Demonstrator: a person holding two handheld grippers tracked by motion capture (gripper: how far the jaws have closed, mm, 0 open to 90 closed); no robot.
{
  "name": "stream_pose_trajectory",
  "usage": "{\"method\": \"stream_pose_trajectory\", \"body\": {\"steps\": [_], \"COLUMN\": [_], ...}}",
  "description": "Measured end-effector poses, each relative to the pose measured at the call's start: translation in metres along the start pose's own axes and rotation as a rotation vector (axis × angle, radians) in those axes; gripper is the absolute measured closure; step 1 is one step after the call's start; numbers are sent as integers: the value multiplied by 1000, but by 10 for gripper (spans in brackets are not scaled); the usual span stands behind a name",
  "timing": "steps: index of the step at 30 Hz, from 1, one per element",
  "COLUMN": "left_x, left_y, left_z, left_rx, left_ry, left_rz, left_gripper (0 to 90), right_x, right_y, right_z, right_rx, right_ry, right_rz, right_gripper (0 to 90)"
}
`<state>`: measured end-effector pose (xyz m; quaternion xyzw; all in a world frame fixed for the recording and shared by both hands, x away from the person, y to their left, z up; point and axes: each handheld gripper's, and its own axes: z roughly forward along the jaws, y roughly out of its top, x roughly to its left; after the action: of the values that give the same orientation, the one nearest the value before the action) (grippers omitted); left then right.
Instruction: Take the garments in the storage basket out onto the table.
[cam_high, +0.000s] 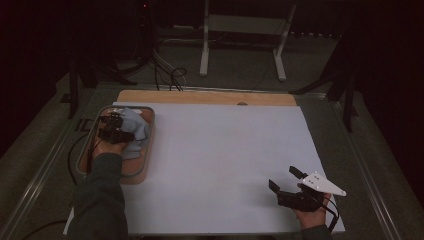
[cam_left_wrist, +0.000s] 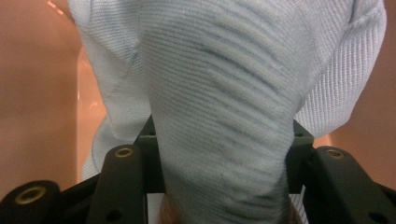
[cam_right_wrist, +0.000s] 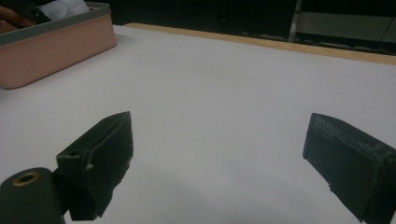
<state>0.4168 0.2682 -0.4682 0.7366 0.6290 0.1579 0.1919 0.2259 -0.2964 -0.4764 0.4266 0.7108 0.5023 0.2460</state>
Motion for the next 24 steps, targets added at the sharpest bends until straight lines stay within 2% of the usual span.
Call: {"method": "stream_pose_trajectory", "body": {"steps": [8,12,14,18,20,21,24], "left_x": [1,2,2,3,4,5,6], "left_y": [-2,-3,-4,-4,-5,-5,-6], "left_z": [-11,-17,-19,-26,-32,-34,-39], "left_rx": [-23,-58,-81,-101,-147,-141,-160], "left_ry": [-9,-3,-10,-7,-9,-13,-17], "left_rz": [-3,-10,-26,-19,-36,-21,-22], "left_gripper": [530,529,529,529,529,528,528], "right_x": [0,0,0,0,0,0,0], "right_y": [0,0,0,0,0,0,0], "right_z": [0,0,0,0,0,0,0], "right_rx": [0,2,2,2,2,3,3], "right_ry": [0,-3,-3,-2,-2,-2,-2], "right_rz": [0,3,2,2,3,3,3], "right_gripper": [85,84,85,85,85,85,84]}}
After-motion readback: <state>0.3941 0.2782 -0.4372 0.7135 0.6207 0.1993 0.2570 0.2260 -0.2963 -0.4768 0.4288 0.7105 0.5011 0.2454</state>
